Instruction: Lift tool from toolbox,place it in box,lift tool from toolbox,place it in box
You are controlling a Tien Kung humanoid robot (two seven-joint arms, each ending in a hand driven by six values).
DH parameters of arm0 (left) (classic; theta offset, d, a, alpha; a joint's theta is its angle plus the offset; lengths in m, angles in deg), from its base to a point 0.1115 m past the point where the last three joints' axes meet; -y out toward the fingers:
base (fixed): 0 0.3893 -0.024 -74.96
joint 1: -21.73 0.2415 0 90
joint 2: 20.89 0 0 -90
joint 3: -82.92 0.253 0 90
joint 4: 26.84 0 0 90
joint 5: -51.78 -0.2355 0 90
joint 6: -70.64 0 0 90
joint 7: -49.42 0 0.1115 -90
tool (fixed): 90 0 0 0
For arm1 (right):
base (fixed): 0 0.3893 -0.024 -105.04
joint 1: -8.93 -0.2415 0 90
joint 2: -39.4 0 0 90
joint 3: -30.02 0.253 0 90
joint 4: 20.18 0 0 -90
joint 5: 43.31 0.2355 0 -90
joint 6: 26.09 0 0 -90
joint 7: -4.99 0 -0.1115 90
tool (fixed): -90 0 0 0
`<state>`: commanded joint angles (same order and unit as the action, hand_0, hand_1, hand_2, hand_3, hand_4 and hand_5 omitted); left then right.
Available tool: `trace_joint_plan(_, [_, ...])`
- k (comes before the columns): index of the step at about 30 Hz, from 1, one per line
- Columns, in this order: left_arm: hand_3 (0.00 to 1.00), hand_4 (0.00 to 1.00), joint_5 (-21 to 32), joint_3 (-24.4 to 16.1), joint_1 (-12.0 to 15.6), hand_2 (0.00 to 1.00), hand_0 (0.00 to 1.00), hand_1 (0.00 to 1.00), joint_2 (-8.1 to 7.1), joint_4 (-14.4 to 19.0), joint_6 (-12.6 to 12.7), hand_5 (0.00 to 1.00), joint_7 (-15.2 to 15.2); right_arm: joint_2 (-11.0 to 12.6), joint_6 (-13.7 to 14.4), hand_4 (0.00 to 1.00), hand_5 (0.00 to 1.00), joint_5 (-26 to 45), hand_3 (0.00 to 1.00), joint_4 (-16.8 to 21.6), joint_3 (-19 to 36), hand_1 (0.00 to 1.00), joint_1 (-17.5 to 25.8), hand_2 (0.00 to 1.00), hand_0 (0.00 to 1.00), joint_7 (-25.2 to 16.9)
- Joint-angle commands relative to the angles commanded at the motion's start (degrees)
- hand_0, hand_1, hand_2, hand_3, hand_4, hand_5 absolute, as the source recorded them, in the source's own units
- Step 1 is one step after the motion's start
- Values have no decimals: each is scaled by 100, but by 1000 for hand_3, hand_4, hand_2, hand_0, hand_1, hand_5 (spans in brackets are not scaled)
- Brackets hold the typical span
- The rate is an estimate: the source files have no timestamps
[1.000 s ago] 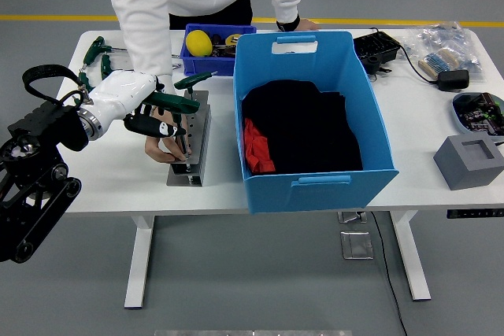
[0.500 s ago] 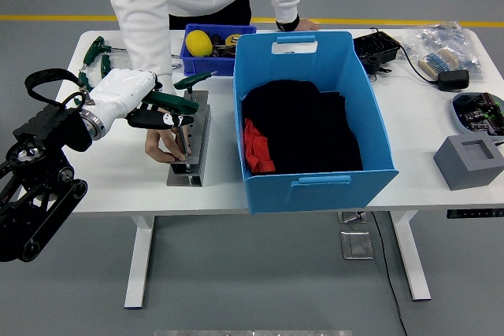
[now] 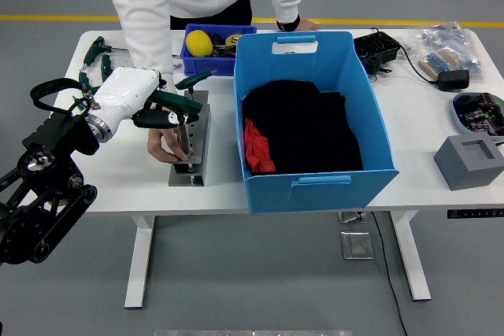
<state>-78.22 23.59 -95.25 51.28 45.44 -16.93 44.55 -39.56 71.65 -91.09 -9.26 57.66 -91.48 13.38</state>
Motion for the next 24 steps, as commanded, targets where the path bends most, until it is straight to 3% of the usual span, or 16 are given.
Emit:
trace_joint_plan(1, [136, 926, 0, 14, -4, 82, 175, 56, -6, 1, 30, 764, 6, 1, 1, 788, 602, 7, 537, 0, -5, 615, 1, 677, 681, -2])
trace_joint_plan(2, [108, 819, 0, 27, -10, 55, 160, 27, -13, 1, 60, 721, 13, 2, 1, 788, 602, 14, 538, 0, -10, 615, 1, 677, 683, -3])
trace_joint_plan(7, [108, 819, 0, 90, -60, 55, 160, 27, -68, -9, 221, 721, 81, 7, 0, 788, 602, 36, 538, -1, -25, 615, -15, 677, 683, -6])
trace_joint_plan(8, [97, 762, 0, 99, -74, 48, 154, 18, -81, -16, 253, 676, 101, 10, 1, 788, 602, 47, 538, -2, -30, 614, -21, 677, 678, -8])
trace_joint_plan(24, [90, 711, 0, 150, -244, 38, 149, 12, -288, -19, 532, 613, 323, 9, 9, 788, 602, 82, 537, -8, -42, 614, -39, 676, 681, -18])
